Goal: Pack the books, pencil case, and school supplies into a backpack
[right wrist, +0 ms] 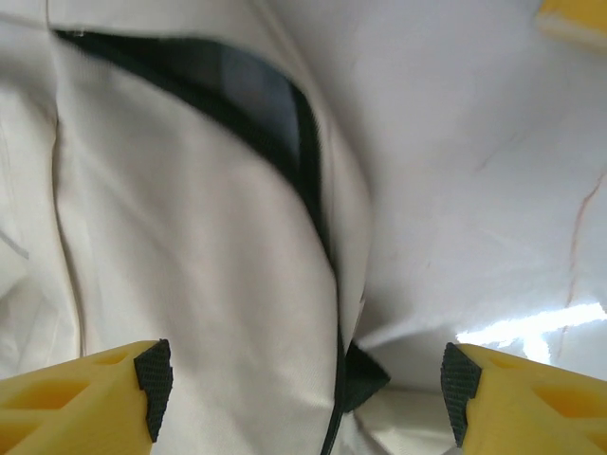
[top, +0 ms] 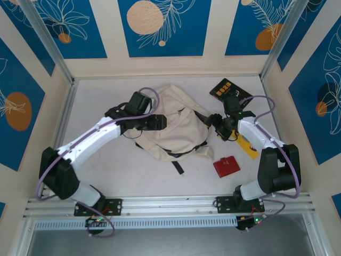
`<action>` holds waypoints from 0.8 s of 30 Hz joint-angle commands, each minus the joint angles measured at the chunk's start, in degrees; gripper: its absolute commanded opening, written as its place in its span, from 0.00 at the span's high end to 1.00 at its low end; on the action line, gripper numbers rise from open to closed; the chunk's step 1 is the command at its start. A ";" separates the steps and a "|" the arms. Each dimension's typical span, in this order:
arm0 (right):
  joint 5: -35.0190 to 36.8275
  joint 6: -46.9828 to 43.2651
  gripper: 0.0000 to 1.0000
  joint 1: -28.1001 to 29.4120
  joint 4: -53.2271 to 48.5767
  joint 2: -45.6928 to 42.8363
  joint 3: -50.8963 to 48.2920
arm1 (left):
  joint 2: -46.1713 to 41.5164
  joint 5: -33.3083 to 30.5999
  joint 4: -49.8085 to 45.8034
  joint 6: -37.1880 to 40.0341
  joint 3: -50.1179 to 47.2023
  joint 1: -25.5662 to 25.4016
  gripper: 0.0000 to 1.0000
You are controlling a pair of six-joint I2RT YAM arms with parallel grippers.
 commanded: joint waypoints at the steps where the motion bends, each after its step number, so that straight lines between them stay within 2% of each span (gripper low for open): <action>1: -1.41 -3.70 0.25 -2.19 -1.87 4.16 3.27 | 6.53 2.07 4.88 -3.19 2.81 0.66 0.35; 5: -1.76 -4.74 0.25 -3.59 -2.50 7.42 5.22 | 15.81 1.97 5.81 -3.33 8.15 0.80 0.47; 11: 0.80 -6.65 0.25 -8.70 -3.75 8.96 6.19 | 26.46 -3.57 1.66 -3.27 13.62 1.91 0.52; 17: 5.07 -8.24 0.25 -15.09 -6.42 11.23 7.61 | 30.02 -5.72 0.06 -2.53 12.01 5.04 0.52; 24: 5.02 -10.67 0.25 -19.77 -7.72 16.32 10.86 | 30.38 -4.93 0.74 -1.92 7.15 10.96 0.52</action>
